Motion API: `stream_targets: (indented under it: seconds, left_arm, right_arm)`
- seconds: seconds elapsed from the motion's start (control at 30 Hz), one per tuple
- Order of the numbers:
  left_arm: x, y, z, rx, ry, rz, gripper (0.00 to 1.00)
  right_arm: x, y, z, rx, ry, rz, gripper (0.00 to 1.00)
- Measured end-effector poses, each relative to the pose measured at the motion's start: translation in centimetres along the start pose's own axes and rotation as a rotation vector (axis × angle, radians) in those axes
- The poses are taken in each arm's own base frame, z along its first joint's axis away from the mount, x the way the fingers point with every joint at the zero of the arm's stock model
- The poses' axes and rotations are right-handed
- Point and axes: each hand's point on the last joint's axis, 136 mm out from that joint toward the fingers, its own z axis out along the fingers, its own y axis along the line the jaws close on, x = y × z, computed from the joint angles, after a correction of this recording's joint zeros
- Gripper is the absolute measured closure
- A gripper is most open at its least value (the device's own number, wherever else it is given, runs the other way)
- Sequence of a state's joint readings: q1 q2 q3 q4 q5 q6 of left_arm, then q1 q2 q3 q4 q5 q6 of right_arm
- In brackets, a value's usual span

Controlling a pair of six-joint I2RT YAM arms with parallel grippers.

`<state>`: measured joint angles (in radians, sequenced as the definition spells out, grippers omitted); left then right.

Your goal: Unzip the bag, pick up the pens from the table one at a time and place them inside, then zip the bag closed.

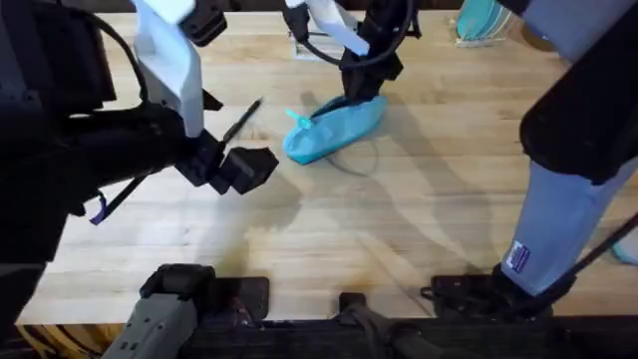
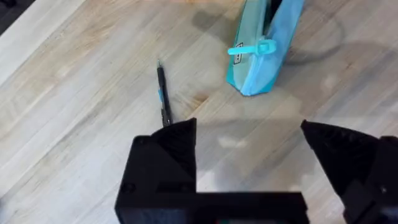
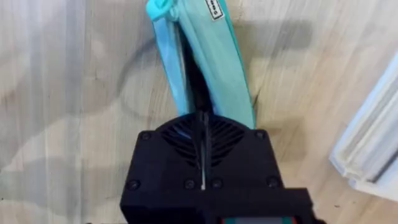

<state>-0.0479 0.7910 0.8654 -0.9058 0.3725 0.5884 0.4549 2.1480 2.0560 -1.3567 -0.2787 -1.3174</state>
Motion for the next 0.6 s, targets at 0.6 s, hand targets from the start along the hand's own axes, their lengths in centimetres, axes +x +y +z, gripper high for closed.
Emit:
stream_targets:
  seconds: [0.6]
  left_arm:
    - [0.0, 0.0, 0.0, 0.000, 0.000, 0.000, 0.007]
  right_arm:
    - [-0.4, -0.1, 4.8, -0.122, -0.059, 0.030, 0.967]
